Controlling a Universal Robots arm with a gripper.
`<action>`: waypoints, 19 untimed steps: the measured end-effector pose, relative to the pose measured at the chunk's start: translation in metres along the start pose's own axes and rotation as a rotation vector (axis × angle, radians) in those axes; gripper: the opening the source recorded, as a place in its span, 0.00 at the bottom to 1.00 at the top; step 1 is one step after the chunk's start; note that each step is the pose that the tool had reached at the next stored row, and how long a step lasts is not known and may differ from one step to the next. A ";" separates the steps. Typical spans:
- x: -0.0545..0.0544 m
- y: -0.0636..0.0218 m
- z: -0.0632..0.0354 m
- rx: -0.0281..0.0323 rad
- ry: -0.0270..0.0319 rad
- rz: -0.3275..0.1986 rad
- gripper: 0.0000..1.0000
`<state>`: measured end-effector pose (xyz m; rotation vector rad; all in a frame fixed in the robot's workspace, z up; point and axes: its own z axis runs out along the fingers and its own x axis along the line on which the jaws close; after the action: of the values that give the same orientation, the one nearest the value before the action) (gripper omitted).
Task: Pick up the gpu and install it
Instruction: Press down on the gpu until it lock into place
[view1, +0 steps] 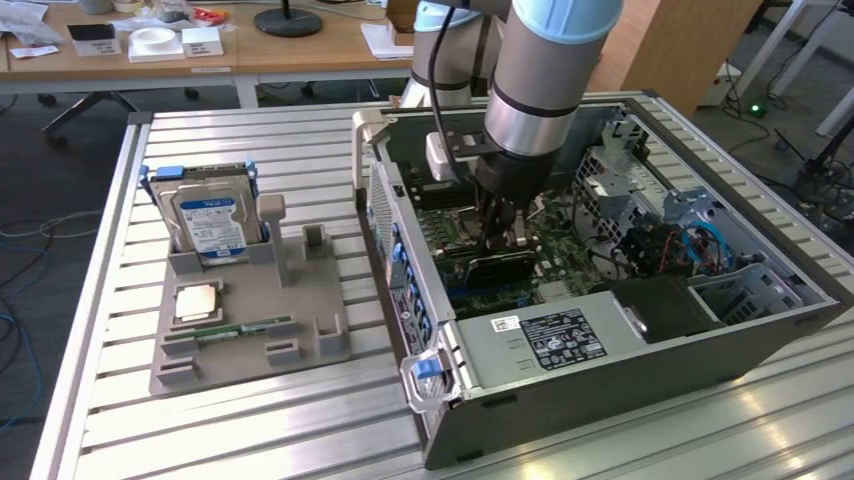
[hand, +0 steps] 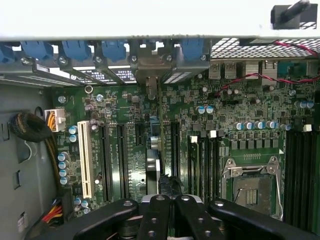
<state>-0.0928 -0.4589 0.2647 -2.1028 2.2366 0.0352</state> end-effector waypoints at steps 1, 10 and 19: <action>0.000 0.0000 0.0005 -0.0001 0.0001 0.000 0.11; 0.000 0.0000 0.0016 -0.0002 0.0005 0.000 0.11; 0.000 0.0001 0.0022 -0.0001 0.0002 0.000 0.11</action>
<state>-0.0929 -0.4590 0.2624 -2.1031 2.2366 0.0352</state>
